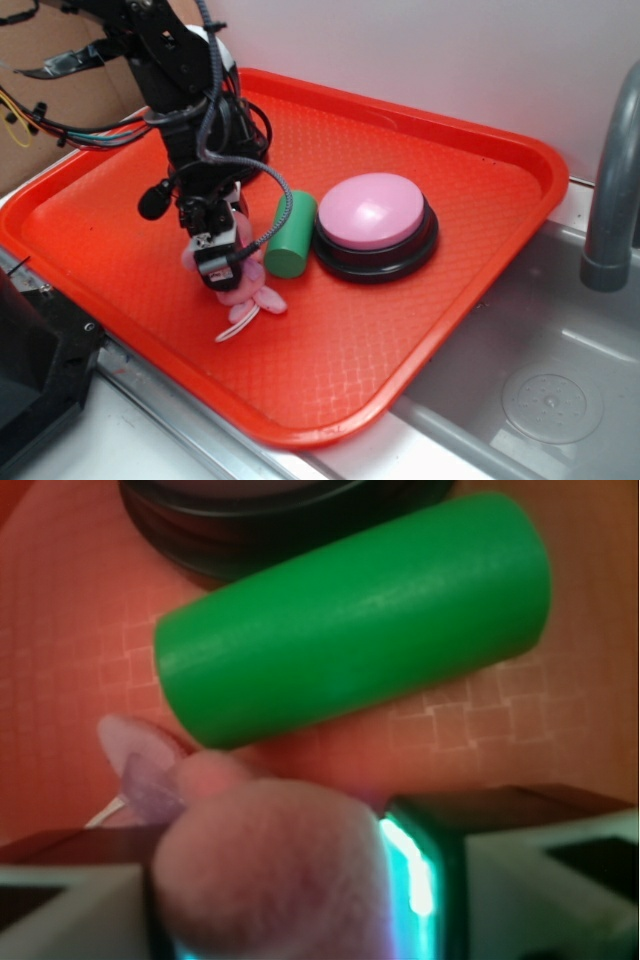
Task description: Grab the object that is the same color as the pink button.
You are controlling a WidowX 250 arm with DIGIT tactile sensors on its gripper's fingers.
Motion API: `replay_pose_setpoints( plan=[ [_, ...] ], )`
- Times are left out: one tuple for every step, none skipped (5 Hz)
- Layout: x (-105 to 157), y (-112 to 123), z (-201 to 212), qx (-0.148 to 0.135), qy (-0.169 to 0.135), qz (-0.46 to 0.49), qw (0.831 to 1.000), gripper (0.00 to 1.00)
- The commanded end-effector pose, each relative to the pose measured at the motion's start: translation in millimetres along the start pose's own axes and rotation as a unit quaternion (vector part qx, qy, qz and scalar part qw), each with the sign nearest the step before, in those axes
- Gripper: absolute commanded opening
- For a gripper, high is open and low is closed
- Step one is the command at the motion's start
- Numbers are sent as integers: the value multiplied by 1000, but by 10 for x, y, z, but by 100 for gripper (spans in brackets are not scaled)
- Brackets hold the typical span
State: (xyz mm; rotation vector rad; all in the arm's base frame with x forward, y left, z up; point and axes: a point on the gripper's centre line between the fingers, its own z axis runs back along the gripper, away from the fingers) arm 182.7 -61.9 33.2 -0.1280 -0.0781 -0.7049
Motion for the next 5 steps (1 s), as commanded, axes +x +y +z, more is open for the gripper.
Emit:
replay_pose_setpoints(
  plan=[
    [17,241,1042,94,23,222,970,0],
    [-128,366,1572,90,26,343,935,0],
    [-305,396,1967,85,-8,421,903,0],
    [-414,405,2108,82,-27,457,885,0],
    [-397,338,2059,112,-20,443,890,0]
  ],
)
